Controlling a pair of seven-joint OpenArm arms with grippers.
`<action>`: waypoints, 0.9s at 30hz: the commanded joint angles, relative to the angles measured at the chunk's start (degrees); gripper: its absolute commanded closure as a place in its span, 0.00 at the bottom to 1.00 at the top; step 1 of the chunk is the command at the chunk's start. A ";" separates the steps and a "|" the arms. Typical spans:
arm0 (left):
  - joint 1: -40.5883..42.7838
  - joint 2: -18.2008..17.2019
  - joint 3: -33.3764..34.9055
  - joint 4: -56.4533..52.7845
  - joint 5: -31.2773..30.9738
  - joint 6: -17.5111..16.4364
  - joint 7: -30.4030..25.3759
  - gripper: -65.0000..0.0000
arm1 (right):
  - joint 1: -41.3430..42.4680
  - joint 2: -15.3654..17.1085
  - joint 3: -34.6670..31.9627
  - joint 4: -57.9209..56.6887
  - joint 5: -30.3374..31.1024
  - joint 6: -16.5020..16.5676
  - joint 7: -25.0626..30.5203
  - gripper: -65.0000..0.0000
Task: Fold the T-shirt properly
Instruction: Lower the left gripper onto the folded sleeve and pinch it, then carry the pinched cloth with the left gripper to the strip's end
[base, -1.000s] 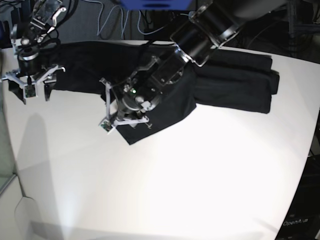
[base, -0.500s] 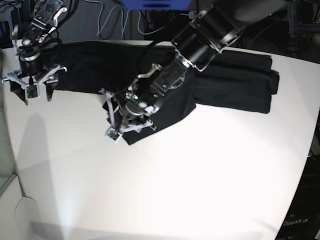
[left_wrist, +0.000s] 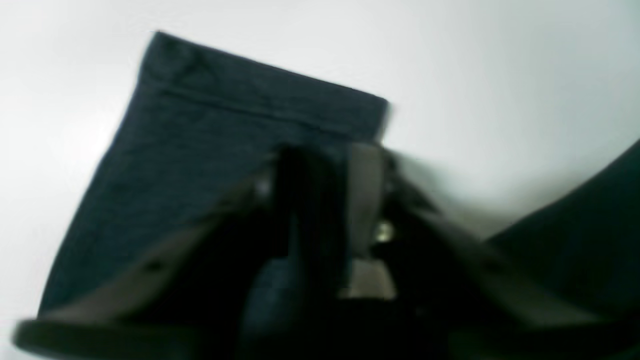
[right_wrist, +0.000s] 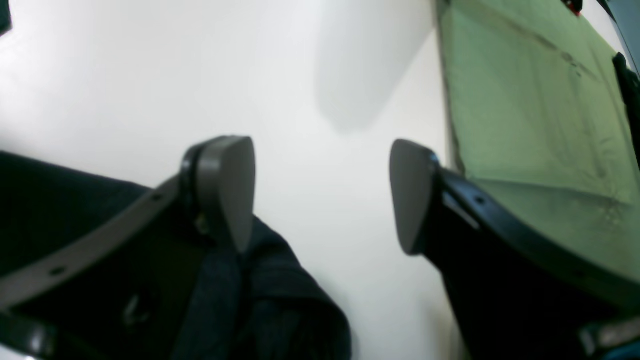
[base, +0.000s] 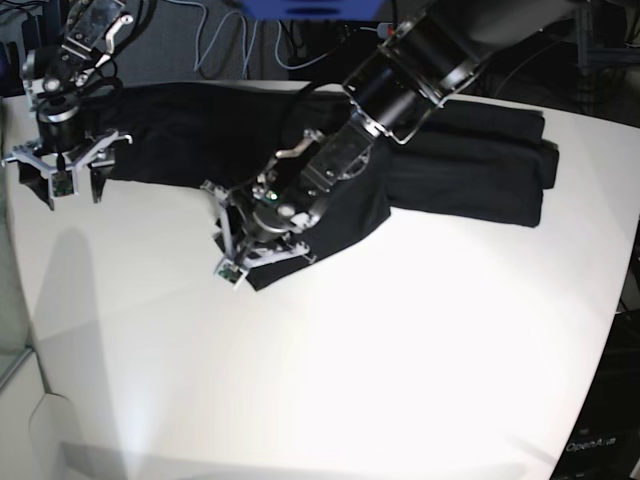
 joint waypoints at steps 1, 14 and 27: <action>-0.88 0.62 -0.10 0.27 -0.47 -0.19 0.87 0.86 | 0.27 0.53 0.11 1.21 0.90 -0.25 1.35 0.39; 0.97 0.62 -2.92 6.95 -0.91 3.59 0.96 1.00 | 0.27 0.53 0.11 1.12 0.90 -0.25 1.35 0.39; 12.92 -5.88 -13.64 39.39 -0.99 3.59 10.28 1.00 | 0.27 0.70 0.20 0.94 0.99 -0.25 1.35 0.39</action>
